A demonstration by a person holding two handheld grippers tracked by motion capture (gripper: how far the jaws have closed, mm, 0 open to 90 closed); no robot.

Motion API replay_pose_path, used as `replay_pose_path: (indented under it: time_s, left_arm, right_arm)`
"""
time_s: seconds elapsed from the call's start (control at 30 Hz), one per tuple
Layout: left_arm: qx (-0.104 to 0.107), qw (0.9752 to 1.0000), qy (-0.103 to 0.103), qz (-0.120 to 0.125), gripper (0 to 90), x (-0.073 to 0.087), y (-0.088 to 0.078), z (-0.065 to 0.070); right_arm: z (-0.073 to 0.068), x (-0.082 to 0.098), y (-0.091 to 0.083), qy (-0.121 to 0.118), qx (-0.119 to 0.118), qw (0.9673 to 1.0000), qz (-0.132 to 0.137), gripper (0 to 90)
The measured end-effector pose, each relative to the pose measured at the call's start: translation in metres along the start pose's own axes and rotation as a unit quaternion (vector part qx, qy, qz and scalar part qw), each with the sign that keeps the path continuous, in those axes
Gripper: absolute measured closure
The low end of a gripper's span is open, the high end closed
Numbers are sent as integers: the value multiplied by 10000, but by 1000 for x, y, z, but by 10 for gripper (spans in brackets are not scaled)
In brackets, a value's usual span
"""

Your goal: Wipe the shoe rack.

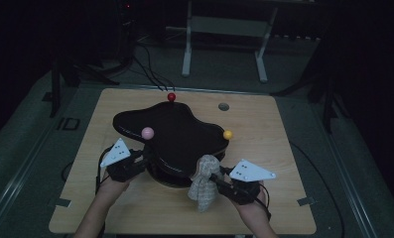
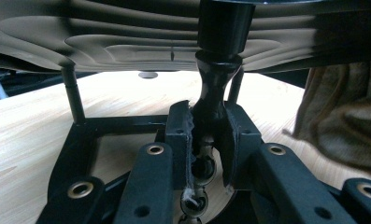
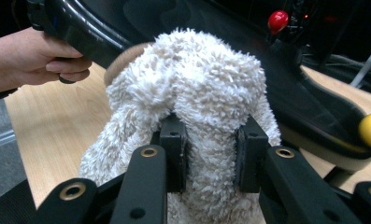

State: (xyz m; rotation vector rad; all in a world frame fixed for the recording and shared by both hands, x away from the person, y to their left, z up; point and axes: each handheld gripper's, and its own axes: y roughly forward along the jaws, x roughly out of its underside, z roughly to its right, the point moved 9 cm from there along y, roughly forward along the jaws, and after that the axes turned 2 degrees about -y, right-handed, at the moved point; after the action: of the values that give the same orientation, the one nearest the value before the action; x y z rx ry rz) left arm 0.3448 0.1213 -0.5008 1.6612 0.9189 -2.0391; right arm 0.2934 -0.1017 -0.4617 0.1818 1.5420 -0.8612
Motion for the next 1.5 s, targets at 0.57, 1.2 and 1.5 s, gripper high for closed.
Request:
replay_pose_path:
  time_s: [0.57,1.2,1.5]
  left_arm:
    - [18,10000,6,5,748,0,0,-1]
    - [64,10000,-29,20,748,1,0,-1]
    - [101,9999,-19,19,748,1,0,-1]
  right_arm:
    - [31,-2,8,129,362,9993,-6,702]
    - [44,25,25,348,494,9979,-241,717]
    - [75,15,21,310,856,9955,-250,712]
